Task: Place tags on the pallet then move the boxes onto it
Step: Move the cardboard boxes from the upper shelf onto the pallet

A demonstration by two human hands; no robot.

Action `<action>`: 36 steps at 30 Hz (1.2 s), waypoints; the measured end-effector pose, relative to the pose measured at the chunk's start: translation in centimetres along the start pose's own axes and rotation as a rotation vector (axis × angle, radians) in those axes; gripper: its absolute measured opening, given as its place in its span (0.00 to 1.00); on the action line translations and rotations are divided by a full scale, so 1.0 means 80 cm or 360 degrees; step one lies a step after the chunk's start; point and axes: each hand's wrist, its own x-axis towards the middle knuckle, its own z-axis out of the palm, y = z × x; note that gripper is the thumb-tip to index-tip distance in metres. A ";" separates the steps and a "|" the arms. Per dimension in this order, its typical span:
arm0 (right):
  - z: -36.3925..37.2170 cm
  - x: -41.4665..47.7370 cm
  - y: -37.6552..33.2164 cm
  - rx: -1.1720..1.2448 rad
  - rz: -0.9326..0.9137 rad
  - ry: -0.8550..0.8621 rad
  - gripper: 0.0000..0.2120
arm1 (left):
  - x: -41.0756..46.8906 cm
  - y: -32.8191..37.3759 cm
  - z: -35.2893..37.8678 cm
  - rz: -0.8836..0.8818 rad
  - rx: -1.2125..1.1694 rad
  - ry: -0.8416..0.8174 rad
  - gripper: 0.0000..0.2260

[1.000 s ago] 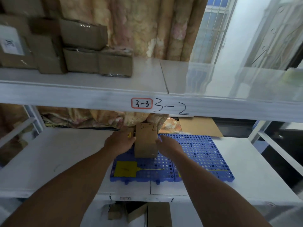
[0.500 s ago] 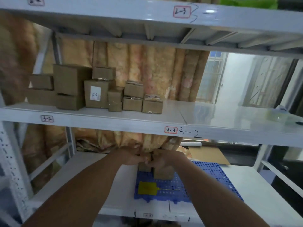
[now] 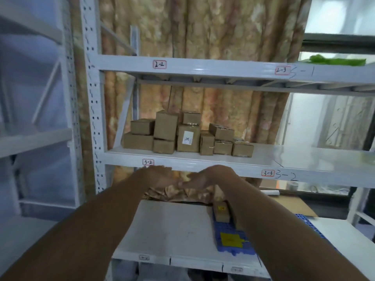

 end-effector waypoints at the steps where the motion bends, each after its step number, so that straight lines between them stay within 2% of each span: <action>1: -0.009 -0.007 -0.012 -0.0082 -0.0019 0.0138 0.53 | 0.001 -0.013 -0.010 -0.0008 0.0020 0.0051 0.48; 2: -0.019 -0.018 -0.023 -0.0179 -0.0018 0.0292 0.49 | -0.004 -0.022 -0.023 -0.0013 0.0025 0.0117 0.50; 4: -0.040 -0.037 -0.039 -0.0240 -0.0113 0.0463 0.43 | 0.002 -0.041 -0.044 0.0003 -0.0024 0.0219 0.49; 6: -0.055 -0.044 -0.054 -0.0231 -0.0233 0.0602 0.39 | 0.004 -0.053 -0.065 0.0049 -0.0291 0.0325 0.42; 8: -0.063 -0.037 -0.063 -0.0299 -0.0216 0.0753 0.39 | -0.001 -0.055 -0.081 0.0229 -0.0505 0.0356 0.31; 9: -0.065 -0.032 -0.065 -0.0304 -0.0195 0.0817 0.40 | -0.004 -0.055 -0.088 0.0322 -0.0533 0.0373 0.25; 10: -0.067 -0.028 -0.068 -0.0304 -0.0172 0.0891 0.40 | -0.003 -0.057 -0.095 0.0317 -0.0428 0.0425 0.23; 13: -0.068 -0.014 -0.069 -0.0291 -0.0119 0.1050 0.41 | 0.011 -0.072 -0.111 0.0111 -0.0191 0.0487 0.35; 18: -0.077 0.006 -0.065 -0.0445 0.0033 0.1110 0.44 | 0.028 -0.091 -0.124 0.0007 -0.0013 0.0623 0.40; 23: -0.097 0.030 -0.075 -0.0356 0.0084 0.1242 0.44 | 0.032 -0.103 -0.142 0.0159 0.0073 0.0816 0.35; 27: -0.109 0.048 -0.089 -0.0155 0.0046 0.1328 0.45 | 0.067 -0.118 -0.145 0.0113 -0.0123 0.0691 0.37; 30: -0.118 0.059 -0.098 0.0098 -0.0019 0.1397 0.49 | 0.102 -0.120 -0.153 0.0052 -0.0324 0.0589 0.48; 36: -0.140 0.087 -0.111 0.0600 -0.0054 0.1438 0.42 | 0.127 -0.088 -0.157 0.0047 -0.0646 0.0517 0.41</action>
